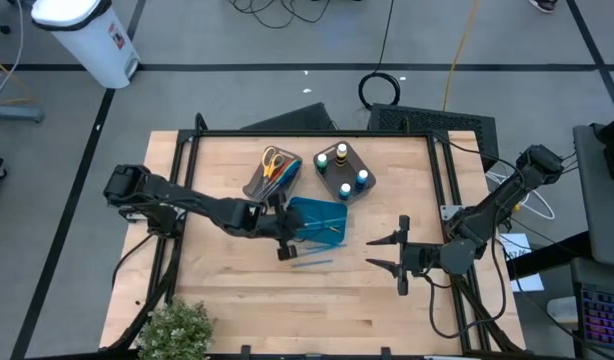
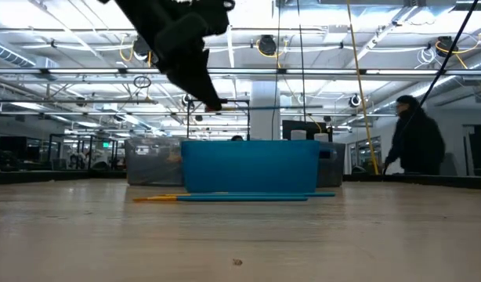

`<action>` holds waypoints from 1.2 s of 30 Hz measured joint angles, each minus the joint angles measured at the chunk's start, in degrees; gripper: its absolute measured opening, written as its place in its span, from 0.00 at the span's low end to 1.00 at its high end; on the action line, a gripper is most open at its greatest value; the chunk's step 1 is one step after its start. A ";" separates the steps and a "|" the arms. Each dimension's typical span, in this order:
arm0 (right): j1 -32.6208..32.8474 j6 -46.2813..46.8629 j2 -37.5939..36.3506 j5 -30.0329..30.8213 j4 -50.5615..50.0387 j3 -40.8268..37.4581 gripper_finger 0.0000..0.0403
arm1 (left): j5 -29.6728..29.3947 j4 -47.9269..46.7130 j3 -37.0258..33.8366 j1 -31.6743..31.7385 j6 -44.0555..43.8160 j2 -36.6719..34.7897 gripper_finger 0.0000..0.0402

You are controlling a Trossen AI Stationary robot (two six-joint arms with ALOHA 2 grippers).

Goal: Pick & Place Paint Supplies
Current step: Put the blue paint brush into the blue bin

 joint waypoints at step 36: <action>0.00 0.63 0.00 0.00 -0.07 0.00 0.42 | -0.11 7.94 -8.04 0.61 -8.56 0.02 0.00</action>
